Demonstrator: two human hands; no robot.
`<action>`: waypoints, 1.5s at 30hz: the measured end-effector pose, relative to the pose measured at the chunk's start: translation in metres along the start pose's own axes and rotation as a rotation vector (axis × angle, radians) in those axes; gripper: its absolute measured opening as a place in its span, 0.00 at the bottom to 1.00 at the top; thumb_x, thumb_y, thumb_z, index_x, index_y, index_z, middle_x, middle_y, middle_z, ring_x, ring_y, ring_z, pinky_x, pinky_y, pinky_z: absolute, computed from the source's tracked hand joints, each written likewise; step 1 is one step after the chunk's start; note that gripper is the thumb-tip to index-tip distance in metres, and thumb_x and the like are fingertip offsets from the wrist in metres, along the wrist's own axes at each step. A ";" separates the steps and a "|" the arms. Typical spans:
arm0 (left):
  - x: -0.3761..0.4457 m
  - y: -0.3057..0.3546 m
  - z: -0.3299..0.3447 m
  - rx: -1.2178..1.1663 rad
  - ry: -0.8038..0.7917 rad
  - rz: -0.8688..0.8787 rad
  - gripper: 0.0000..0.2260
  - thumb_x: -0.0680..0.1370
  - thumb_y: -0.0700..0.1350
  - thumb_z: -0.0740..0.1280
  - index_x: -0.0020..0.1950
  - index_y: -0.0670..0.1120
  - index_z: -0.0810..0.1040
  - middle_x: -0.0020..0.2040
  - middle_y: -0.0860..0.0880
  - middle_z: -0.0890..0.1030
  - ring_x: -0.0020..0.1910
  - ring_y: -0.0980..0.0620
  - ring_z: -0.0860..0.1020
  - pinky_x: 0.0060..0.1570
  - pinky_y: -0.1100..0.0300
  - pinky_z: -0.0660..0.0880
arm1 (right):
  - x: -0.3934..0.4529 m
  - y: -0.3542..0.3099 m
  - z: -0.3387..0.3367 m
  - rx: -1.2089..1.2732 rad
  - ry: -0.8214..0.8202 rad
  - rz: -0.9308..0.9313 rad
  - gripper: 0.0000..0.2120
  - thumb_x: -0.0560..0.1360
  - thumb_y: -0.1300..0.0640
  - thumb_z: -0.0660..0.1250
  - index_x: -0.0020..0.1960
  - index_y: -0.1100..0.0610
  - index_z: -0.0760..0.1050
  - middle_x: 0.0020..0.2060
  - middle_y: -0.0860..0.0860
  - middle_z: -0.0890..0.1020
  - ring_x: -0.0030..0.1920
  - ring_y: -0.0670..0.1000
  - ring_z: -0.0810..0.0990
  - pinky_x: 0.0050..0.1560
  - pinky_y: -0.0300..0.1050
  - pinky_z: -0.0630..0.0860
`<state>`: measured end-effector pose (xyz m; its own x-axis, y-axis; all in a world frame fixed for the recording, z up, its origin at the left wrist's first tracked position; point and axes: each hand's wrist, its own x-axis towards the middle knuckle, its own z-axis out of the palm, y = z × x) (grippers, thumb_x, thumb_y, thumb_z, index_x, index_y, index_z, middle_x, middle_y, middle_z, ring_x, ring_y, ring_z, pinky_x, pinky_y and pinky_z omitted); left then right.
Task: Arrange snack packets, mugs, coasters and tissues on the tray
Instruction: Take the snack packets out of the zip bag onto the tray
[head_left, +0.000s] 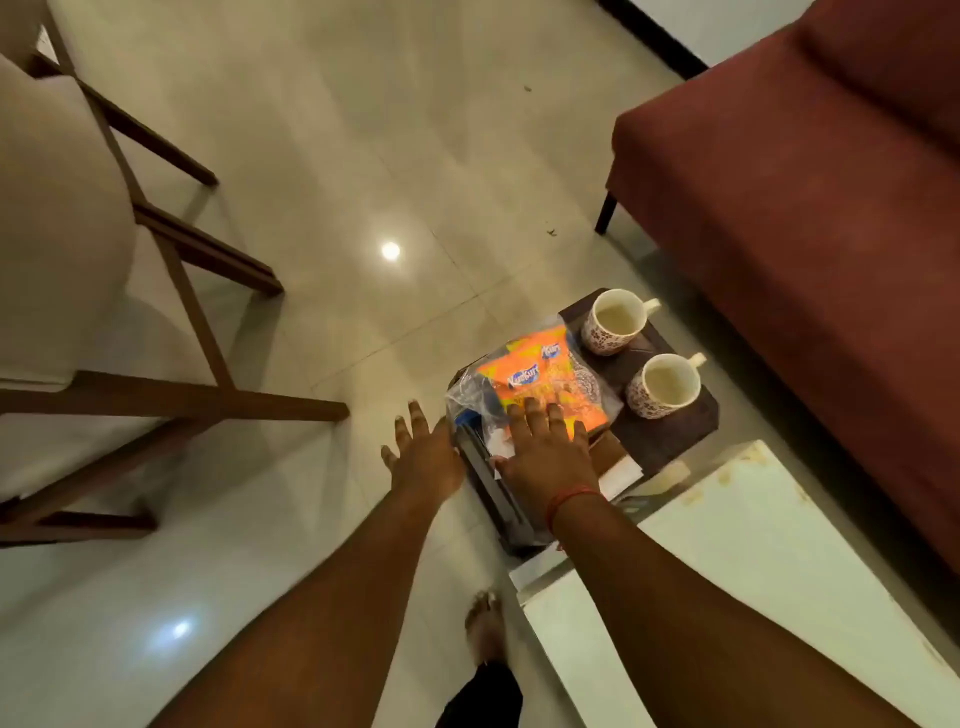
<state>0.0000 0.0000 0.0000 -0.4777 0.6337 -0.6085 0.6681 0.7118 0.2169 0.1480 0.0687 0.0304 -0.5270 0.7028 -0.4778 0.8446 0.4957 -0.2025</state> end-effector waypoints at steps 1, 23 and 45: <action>0.009 0.001 0.003 -0.028 0.008 -0.005 0.22 0.80 0.47 0.61 0.75 0.53 0.63 0.81 0.45 0.45 0.79 0.40 0.47 0.73 0.36 0.53 | 0.006 -0.001 0.004 -0.018 -0.004 -0.012 0.37 0.79 0.36 0.56 0.80 0.50 0.46 0.80 0.55 0.52 0.79 0.62 0.48 0.75 0.67 0.49; -0.037 0.066 -0.065 -0.814 0.305 0.147 0.11 0.79 0.44 0.62 0.36 0.50 0.72 0.35 0.51 0.76 0.34 0.55 0.74 0.30 0.69 0.70 | -0.029 -0.020 -0.045 0.124 0.094 -0.112 0.44 0.76 0.44 0.67 0.81 0.55 0.43 0.81 0.56 0.48 0.79 0.60 0.51 0.76 0.63 0.57; -0.447 0.366 0.055 -0.244 -0.182 0.580 0.12 0.76 0.43 0.62 0.45 0.36 0.81 0.41 0.38 0.82 0.38 0.41 0.80 0.47 0.51 0.78 | -0.495 0.257 -0.063 0.212 0.738 0.631 0.25 0.72 0.62 0.63 0.69 0.55 0.69 0.65 0.55 0.75 0.62 0.58 0.74 0.60 0.53 0.74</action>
<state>0.4892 -0.0389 0.3097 0.0403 0.8893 -0.4556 0.6293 0.3316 0.7029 0.6199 -0.1192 0.2688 0.1594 0.9834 0.0867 0.9518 -0.1298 -0.2778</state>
